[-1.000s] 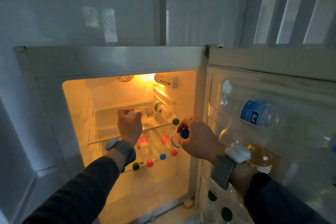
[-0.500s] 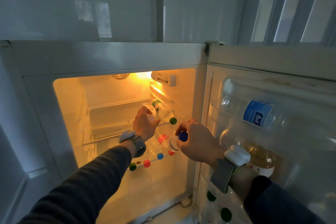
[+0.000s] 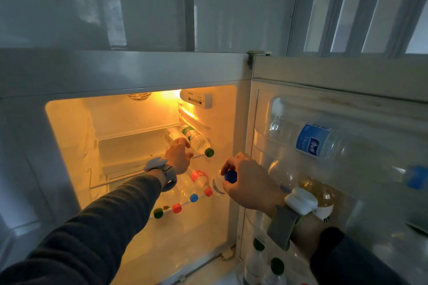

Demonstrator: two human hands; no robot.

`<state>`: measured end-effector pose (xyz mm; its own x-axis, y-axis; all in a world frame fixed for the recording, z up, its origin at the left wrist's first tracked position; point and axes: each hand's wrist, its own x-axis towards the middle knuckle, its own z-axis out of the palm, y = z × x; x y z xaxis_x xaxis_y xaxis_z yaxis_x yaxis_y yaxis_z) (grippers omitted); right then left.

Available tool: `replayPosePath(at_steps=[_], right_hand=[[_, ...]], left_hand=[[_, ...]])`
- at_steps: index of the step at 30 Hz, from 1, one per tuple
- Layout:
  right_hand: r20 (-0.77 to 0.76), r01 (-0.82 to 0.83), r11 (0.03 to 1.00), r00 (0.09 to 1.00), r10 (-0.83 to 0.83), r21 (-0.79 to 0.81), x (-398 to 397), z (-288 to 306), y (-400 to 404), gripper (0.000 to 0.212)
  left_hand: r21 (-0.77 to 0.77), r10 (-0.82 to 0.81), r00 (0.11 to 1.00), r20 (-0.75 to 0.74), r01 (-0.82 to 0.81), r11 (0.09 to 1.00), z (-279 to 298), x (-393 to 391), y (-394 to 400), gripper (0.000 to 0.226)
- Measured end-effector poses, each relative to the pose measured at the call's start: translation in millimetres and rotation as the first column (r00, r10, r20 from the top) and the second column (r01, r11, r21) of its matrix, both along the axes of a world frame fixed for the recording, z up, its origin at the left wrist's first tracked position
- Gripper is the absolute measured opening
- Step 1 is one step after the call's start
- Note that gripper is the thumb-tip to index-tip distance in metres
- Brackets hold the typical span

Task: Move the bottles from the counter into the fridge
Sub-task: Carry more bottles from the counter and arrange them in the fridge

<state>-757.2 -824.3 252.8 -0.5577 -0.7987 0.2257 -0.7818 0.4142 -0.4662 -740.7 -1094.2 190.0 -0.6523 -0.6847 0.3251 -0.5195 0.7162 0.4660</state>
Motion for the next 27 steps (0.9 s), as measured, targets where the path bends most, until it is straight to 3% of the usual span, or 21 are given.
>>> replayPosePath(at_steps=[5, 11, 16, 20, 24, 27], right_hand=[[0.002, 0.018, 1.000, 1.000, -0.018, -0.024, 4.8, 5.8, 15.9, 0.025], [-0.039, 0.058, 0.994, 0.997, -0.062, -0.090, 18.3, 22.0, 66.7, 0.029], [-0.119, 0.071, 0.995, 0.990, -0.078, -0.064, 40.5, 41.0, 118.9, 0.029], [-0.126, 0.105, 0.987, 0.985, -0.120, -0.124, 65.7, 65.7, 157.2, 0.025], [-0.176, 0.105, 0.972, 0.974, -0.143, -0.208, 85.8, 93.3, 199.2, 0.025], [-0.210, 0.115, 0.956, 0.962, -0.176, -0.270, 95.3, 111.6, 236.1, 0.024]], left_hand=[[-0.117, 0.013, 1.000, 0.027, -0.009, 0.993, 6.6, 18.5, 4.1, 0.034], [-0.234, -0.239, 0.966, -0.100, 0.211, 0.949, 55.1, 47.6, 50.6, 0.021], [-0.287, -0.548, 0.810, -0.206, 0.486, 0.826, 97.0, 61.2, 112.9, 0.018], [-0.381, -0.737, 0.617, -0.277, 0.633, 0.674, 119.1, 65.7, 154.6, 0.025], [-0.520, -0.839, 0.514, -0.178, 0.675, 0.524, 134.5, 56.2, 180.6, 0.040], [-0.485, -0.863, 0.495, -0.097, 0.734, 0.475, 134.7, 45.2, 194.1, 0.048]])
